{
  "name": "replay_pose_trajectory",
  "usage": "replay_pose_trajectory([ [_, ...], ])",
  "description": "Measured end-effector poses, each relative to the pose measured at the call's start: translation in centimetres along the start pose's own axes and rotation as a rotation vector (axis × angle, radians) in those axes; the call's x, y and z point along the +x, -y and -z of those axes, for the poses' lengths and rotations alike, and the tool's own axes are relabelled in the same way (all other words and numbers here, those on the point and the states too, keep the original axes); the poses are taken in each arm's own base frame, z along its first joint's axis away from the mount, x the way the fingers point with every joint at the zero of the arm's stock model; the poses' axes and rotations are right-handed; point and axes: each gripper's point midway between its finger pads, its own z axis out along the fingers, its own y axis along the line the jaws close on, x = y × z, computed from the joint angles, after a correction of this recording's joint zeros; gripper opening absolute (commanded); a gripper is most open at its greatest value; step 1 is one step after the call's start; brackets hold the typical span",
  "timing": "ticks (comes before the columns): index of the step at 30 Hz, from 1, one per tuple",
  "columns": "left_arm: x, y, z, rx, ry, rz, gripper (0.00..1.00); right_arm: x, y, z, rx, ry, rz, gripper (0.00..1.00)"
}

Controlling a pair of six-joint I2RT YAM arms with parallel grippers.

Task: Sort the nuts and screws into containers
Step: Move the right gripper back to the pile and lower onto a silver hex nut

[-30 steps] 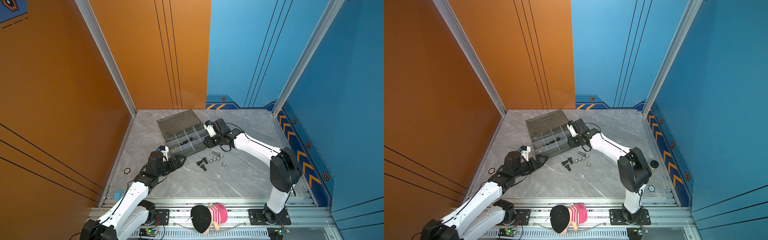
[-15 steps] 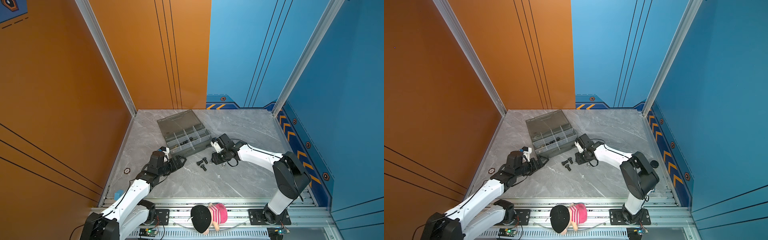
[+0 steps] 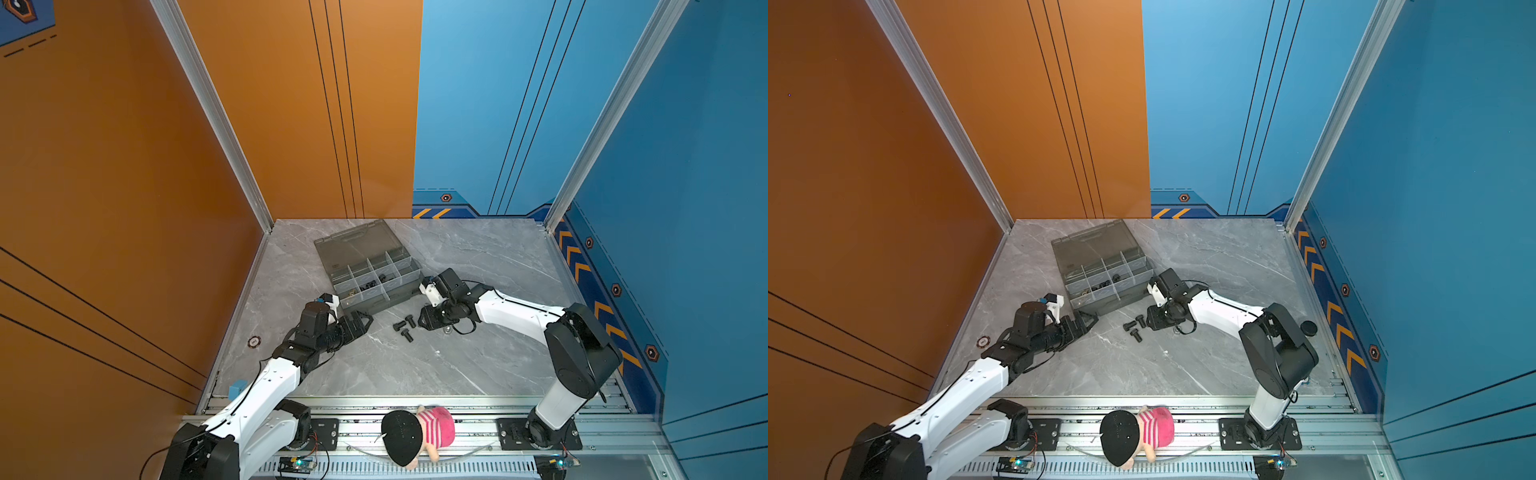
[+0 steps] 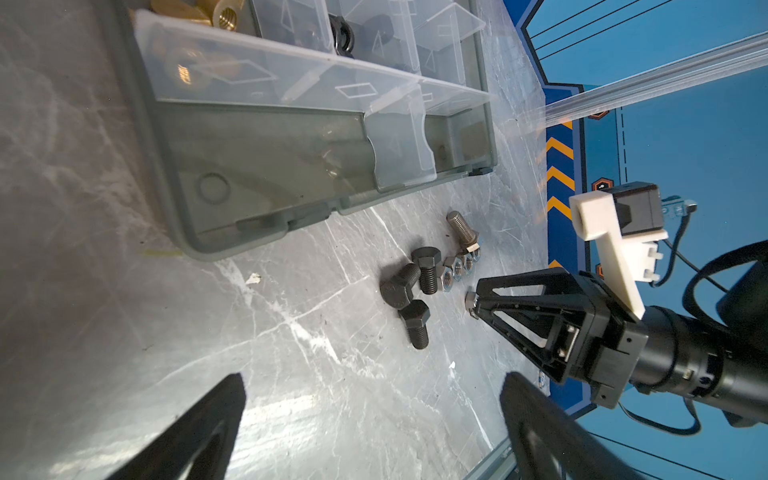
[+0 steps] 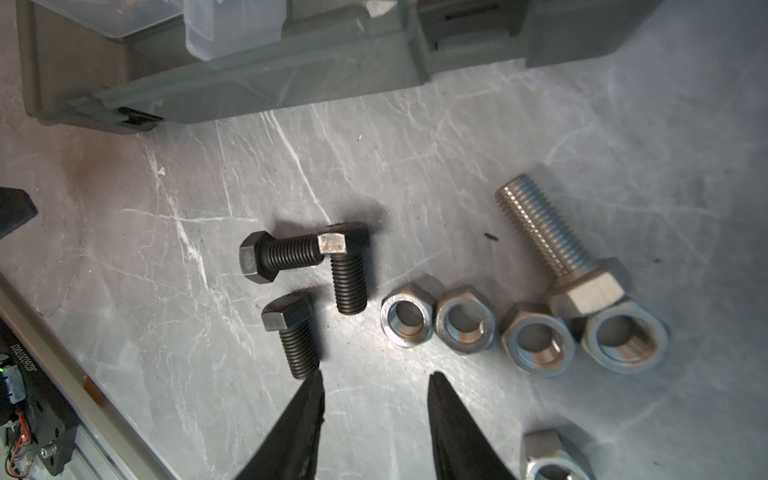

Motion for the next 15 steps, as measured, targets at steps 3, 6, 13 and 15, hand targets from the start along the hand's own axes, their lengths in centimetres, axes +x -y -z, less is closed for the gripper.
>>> replay_pose_trajectory([
  [3,0.0,0.0,0.0,0.0,-0.001,0.0,0.98,0.1,-0.1,0.0,-0.009,-0.004,-0.001,0.44],
  [6,0.0,0.0,0.0,0.0,0.0,0.0,0.98,0.2,-0.1,-0.1,-0.008,-0.007,-0.009,0.44],
  [13,0.0,0.0,0.0,0.0,-0.001,0.0,0.98,1.0,0.5,-1.1,0.0,-0.031,-0.026,0.44],
  [15,0.0,0.0,0.0,0.0,-0.001,0.0,0.98,1.3,0.6,-1.4,0.003,-0.04,-0.029,0.44],
])
